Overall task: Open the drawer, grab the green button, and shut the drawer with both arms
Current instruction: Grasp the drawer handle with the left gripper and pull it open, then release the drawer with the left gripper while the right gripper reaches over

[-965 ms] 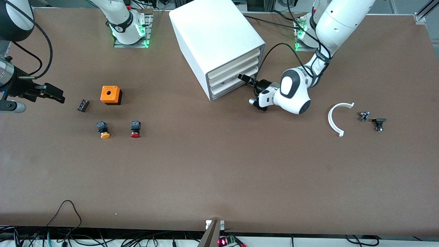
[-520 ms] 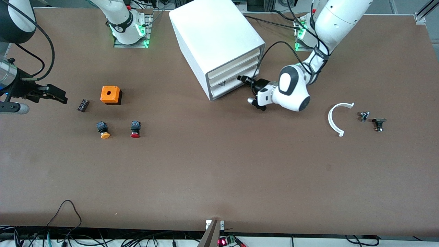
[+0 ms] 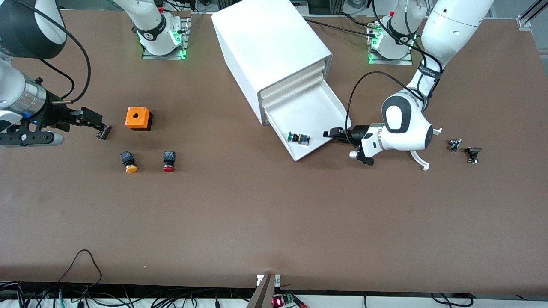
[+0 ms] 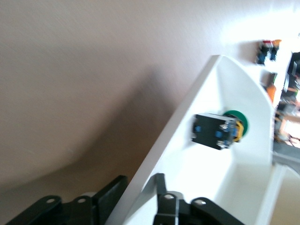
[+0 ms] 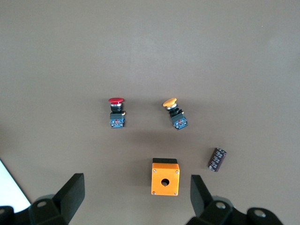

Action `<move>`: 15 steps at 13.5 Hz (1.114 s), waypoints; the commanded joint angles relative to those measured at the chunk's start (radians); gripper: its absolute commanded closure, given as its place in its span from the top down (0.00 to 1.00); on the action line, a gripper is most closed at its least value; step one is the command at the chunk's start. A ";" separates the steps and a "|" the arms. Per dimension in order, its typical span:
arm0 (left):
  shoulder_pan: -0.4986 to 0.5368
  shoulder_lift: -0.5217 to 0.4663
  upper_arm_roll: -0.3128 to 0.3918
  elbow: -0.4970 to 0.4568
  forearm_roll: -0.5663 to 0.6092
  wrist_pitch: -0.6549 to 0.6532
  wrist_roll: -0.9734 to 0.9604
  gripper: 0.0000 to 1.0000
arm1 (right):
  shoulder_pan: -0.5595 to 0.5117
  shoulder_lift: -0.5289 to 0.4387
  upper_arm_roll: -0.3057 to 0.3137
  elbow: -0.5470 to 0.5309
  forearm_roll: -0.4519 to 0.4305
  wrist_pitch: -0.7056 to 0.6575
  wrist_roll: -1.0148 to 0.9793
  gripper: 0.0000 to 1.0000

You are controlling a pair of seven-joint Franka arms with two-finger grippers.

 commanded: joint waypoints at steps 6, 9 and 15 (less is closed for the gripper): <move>0.105 -0.214 0.067 0.039 0.033 0.053 -0.040 1.00 | 0.127 0.020 0.002 0.022 0.017 0.027 -0.005 1.00; 0.127 -0.307 0.151 0.055 0.176 -0.004 -0.034 1.00 | 0.219 0.083 0.020 0.117 0.019 0.027 -0.036 1.00; 0.127 -0.398 0.248 0.298 0.705 -0.331 -0.158 1.00 | 0.381 0.202 0.040 0.208 0.152 0.160 -0.073 1.00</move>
